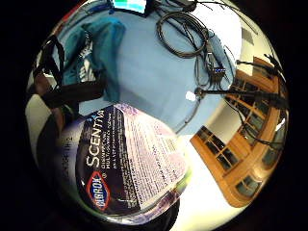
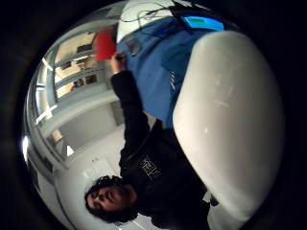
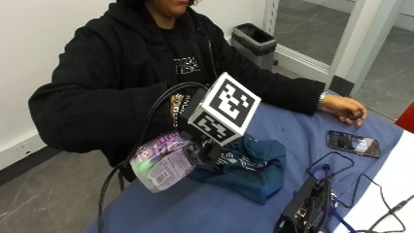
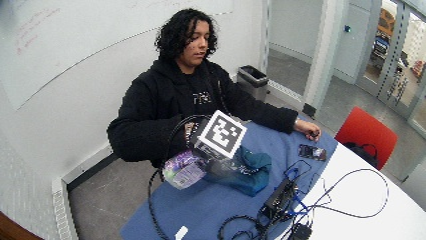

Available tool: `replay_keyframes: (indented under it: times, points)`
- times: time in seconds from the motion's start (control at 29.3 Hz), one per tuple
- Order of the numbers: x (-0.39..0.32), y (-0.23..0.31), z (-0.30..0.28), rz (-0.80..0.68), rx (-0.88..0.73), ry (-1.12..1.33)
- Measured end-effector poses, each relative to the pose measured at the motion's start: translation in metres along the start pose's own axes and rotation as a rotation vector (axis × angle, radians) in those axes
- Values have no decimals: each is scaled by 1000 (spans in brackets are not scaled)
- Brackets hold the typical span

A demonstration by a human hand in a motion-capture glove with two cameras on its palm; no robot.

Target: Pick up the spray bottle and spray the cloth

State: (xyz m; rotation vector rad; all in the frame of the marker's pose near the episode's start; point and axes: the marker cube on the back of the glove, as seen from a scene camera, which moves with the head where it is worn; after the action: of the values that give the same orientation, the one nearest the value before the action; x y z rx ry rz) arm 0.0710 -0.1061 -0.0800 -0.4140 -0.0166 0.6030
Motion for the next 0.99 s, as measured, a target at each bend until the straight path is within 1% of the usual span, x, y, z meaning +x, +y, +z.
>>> replay_keyframes:
  times: [0.1,0.27,0.51,0.75,0.85,0.99]
  points:
    - [-3,-11,19,50,-92,83]
    - [-3,-26,50,97,-214,138]
    - [-4,-37,80,114,-287,188]
    - [-12,-40,74,109,-260,191]
    - [-22,-39,55,88,-206,187]
    - [-46,-38,23,13,-103,138]
